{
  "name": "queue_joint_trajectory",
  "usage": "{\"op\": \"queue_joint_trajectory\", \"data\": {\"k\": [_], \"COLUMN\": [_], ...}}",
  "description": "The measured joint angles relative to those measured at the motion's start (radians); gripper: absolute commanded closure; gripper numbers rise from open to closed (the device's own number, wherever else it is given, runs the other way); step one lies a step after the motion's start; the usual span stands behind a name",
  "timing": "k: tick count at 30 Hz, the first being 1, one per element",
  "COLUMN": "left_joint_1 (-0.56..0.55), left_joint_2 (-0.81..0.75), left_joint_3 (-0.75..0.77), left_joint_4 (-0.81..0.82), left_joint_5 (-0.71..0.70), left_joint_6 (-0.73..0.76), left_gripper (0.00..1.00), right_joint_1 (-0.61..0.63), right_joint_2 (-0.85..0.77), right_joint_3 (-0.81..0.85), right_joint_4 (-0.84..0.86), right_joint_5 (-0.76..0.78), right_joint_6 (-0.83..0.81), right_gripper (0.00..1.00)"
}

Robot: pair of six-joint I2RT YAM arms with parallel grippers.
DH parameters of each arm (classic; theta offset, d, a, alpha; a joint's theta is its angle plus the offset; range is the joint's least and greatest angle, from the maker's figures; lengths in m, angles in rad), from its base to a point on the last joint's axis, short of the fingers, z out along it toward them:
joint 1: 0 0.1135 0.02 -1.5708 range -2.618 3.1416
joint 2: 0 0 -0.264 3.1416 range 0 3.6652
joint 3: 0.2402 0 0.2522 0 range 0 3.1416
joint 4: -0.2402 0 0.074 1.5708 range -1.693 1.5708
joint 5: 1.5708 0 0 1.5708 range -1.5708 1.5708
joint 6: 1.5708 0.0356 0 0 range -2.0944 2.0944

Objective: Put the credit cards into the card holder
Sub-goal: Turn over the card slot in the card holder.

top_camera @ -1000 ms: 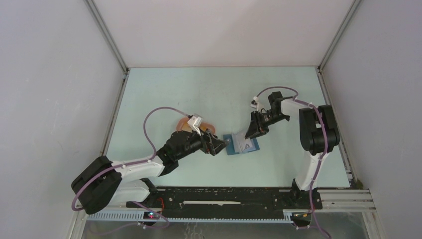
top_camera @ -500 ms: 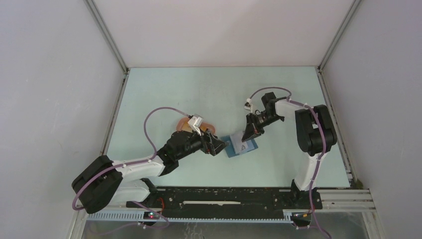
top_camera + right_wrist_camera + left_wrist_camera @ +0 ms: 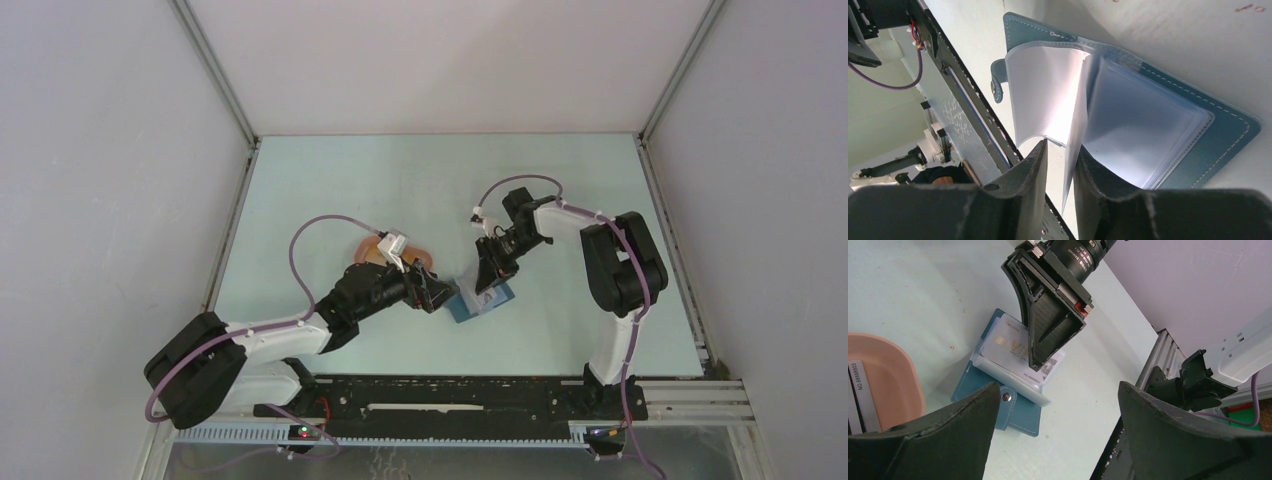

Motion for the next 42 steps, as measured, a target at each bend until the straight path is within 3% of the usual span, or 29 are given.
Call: {"op": "queue_joint_trajectory", "data": {"k": [9, 14, 18, 31, 42], "left_joint_1": [0.0, 0.0, 0.0, 0.0, 0.0], "left_joint_2": [0.0, 0.0, 0.0, -0.002, -0.034], "left_joint_3": [0.0, 0.0, 0.0, -0.002, -0.021], "left_joint_4": [0.0, 0.0, 0.0, 0.0, -0.003], "left_joint_5": [-0.001, -0.001, -0.001, -0.001, -0.008], "left_joint_6": [0.0, 0.0, 0.0, 0.0, 0.0], "left_gripper": [0.09, 0.09, 0.09, 0.09, 0.09], "right_joint_1": [0.0, 0.0, 0.0, 0.064, 0.128], "right_joint_2": [0.0, 0.0, 0.0, 0.0, 0.003], "right_joint_3": [0.002, 0.002, 0.002, 0.024, 0.034], "right_joint_4": [-0.021, -0.031, -0.035, -0.055, -0.076], "right_joint_5": [-0.077, -0.097, -0.097, -0.097, -0.096], "right_joint_6": [-0.015, -0.016, -0.018, -0.05, -0.063], "right_gripper": [0.62, 0.74, 0.76, 0.55, 0.55]}}
